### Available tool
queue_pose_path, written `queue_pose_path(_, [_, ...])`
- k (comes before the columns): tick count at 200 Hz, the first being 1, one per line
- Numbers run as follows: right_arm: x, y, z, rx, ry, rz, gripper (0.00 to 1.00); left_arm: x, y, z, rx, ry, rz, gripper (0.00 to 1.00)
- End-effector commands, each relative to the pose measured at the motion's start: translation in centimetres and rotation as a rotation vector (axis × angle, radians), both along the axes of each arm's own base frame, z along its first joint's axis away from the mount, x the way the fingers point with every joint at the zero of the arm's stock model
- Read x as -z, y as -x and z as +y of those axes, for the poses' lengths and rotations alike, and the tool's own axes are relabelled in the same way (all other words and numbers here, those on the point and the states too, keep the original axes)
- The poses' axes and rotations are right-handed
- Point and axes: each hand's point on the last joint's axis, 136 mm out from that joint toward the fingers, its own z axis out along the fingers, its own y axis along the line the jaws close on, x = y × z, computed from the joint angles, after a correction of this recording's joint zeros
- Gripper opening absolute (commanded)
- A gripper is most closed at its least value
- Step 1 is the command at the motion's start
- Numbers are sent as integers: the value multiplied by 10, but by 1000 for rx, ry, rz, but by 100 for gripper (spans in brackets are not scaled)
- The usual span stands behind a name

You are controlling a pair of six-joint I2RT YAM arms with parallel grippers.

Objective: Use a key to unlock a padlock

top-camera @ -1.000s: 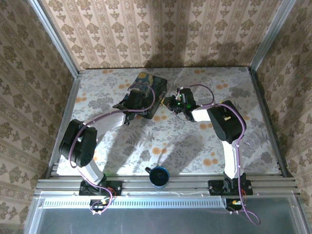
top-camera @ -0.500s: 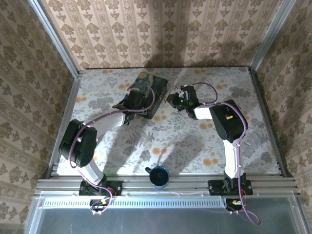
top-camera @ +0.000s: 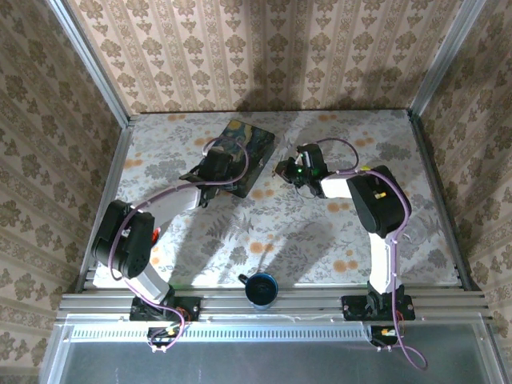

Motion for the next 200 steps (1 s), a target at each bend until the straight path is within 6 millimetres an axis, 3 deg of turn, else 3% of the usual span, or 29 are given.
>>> queue_pose_path(1, [-24, 18, -6, -53, 76, -20, 0, 17, 22, 20, -14, -55, 95, 84])
queue_pose_path(43, [-22, 59, -18, -174, 197, 75, 0, 3, 20, 22, -17, -23, 70, 87])
queue_pose_path(77, [-1, 86, -28, -273, 251, 183, 0, -11, 20, 25, -26, 2, 45, 88])
queue_pose_path(129, [36, 100, -53, -288, 296, 314, 0, -29, 22, 29, -48, 57, 12, 91])
queue_pose_path(170, [50, 101, -83, -213, 399, 362, 21, -36, 24, 35, -80, 116, 0, 93])
queue_pose_path(200, [39, 95, -102, -161, 493, 341, 37, -42, 27, 35, -88, 154, -13, 95])
